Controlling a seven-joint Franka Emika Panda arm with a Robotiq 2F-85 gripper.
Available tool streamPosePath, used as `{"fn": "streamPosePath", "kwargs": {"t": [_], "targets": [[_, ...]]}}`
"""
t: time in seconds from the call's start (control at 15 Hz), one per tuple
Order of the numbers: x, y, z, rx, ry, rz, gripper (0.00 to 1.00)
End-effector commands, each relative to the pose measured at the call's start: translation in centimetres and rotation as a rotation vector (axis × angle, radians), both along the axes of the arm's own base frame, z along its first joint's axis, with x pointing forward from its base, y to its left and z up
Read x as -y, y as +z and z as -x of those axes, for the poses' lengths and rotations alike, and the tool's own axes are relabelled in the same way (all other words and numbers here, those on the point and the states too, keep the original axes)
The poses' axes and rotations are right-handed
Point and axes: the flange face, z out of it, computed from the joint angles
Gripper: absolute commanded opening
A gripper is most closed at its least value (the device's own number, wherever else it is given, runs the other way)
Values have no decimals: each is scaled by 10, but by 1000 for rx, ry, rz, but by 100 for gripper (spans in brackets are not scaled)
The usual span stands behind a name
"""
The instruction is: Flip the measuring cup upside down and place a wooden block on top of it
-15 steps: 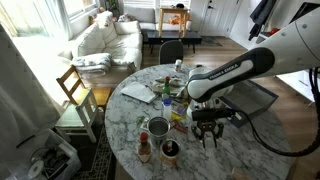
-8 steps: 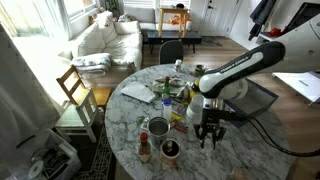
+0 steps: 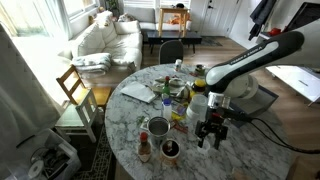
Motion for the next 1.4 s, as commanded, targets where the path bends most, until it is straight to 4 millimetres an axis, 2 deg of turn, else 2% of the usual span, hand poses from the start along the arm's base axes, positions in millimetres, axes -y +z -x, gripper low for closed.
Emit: {"fn": "streamPosePath", "kwargs": {"t": [0.0,0.27,0.67,1.13,1.33], "targets": [[-17,31,10,17,71,6,100],[-35,43,1,25,106,91,100],[-50,37,-7,35,128,240,100],[-39,19,-9,67,51,190,100],[-35,15,-9,69,-14,107,100]]}}
